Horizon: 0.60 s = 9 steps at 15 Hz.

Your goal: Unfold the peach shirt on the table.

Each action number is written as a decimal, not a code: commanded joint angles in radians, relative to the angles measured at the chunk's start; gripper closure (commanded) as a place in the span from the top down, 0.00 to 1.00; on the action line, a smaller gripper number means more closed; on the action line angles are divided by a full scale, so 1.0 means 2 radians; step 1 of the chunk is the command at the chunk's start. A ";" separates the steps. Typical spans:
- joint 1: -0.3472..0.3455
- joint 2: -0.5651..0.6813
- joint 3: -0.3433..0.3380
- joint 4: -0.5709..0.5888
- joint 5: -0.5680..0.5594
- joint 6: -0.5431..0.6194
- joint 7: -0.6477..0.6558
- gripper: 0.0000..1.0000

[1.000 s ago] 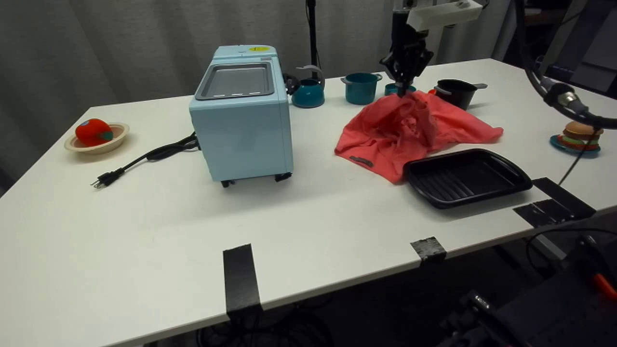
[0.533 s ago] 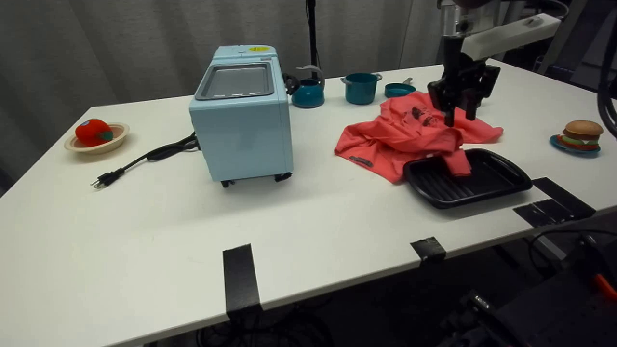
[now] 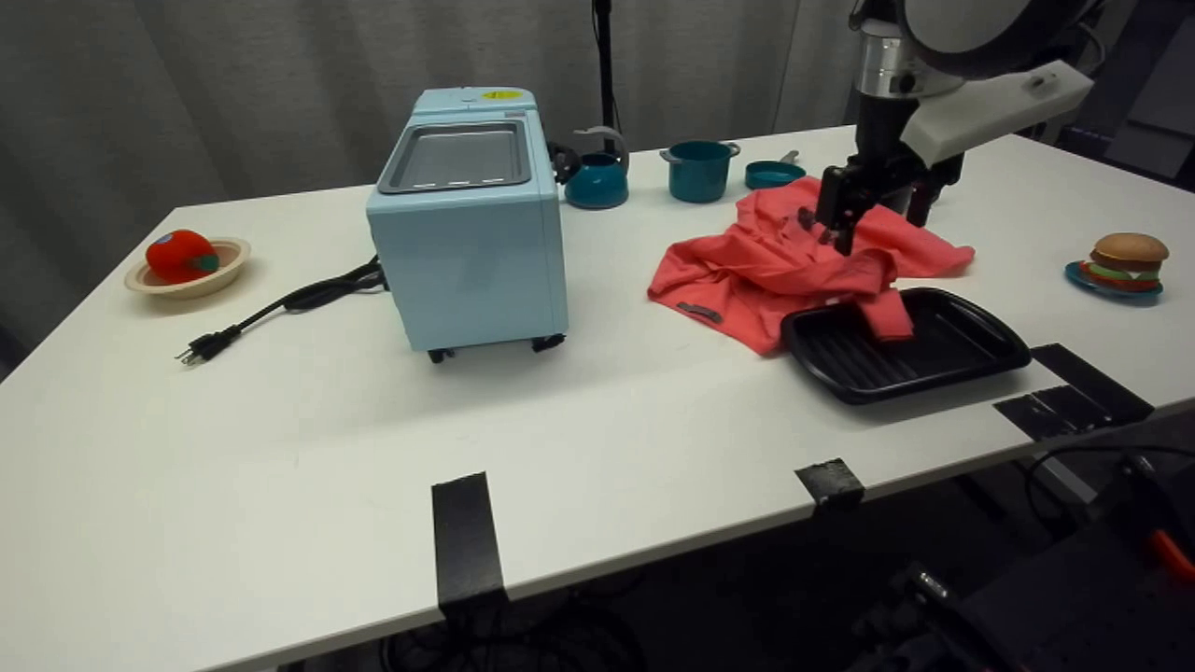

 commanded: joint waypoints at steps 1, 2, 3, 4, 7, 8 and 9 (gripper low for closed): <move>0.004 0.002 0.010 0.035 0.001 0.015 -0.021 1.00; 0.005 0.010 0.015 0.046 0.016 0.013 -0.034 1.00; 0.006 0.017 0.020 0.056 0.031 0.009 -0.046 1.00; 0.006 0.026 0.026 0.065 0.048 0.006 -0.061 1.00; 0.007 0.057 0.036 0.090 0.080 -0.003 -0.096 1.00; 0.007 0.069 0.039 0.098 0.087 -0.006 -0.105 1.00; 0.008 0.083 0.040 0.106 0.090 -0.008 -0.110 1.00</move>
